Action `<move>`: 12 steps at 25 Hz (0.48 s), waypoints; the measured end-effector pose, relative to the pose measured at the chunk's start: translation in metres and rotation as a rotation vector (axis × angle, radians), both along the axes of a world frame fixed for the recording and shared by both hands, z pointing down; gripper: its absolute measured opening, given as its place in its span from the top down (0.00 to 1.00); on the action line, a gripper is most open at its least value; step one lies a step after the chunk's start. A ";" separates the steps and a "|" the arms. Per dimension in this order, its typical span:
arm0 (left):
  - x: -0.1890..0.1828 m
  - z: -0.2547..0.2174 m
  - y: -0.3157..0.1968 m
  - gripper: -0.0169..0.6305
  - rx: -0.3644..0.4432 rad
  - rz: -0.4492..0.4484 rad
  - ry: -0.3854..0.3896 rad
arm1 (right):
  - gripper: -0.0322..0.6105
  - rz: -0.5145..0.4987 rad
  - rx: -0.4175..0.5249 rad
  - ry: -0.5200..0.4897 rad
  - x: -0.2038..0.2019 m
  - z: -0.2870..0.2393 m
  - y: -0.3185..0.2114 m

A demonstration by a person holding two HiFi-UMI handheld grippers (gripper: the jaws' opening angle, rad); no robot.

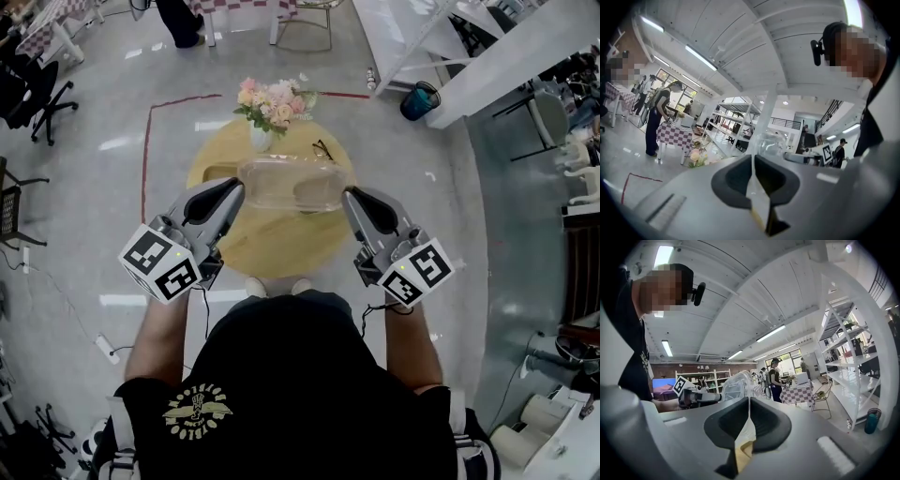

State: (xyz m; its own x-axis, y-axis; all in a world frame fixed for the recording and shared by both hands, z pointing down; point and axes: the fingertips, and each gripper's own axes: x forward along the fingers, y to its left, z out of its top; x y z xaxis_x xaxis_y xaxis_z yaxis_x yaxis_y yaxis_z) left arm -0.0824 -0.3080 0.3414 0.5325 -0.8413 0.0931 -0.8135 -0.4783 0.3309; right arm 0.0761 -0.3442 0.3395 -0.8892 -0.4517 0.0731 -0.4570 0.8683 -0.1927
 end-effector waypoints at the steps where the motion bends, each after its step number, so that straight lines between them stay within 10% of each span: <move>1: 0.006 -0.001 -0.004 0.94 -0.002 -0.003 0.000 | 0.93 0.003 -0.004 -0.001 0.006 -0.001 -0.004; 12: 0.066 -0.023 -0.027 0.95 0.004 -0.079 -0.101 | 0.93 -0.012 0.015 -0.041 0.063 -0.024 -0.036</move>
State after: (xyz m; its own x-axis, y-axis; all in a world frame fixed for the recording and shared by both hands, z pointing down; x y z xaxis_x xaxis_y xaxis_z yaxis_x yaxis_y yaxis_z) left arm -0.0163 -0.3354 0.3181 0.4523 -0.8809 0.1396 -0.8779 -0.4121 0.2441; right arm 0.1392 -0.3798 0.3152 -0.8964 -0.4422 0.0304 -0.4390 0.8764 -0.1981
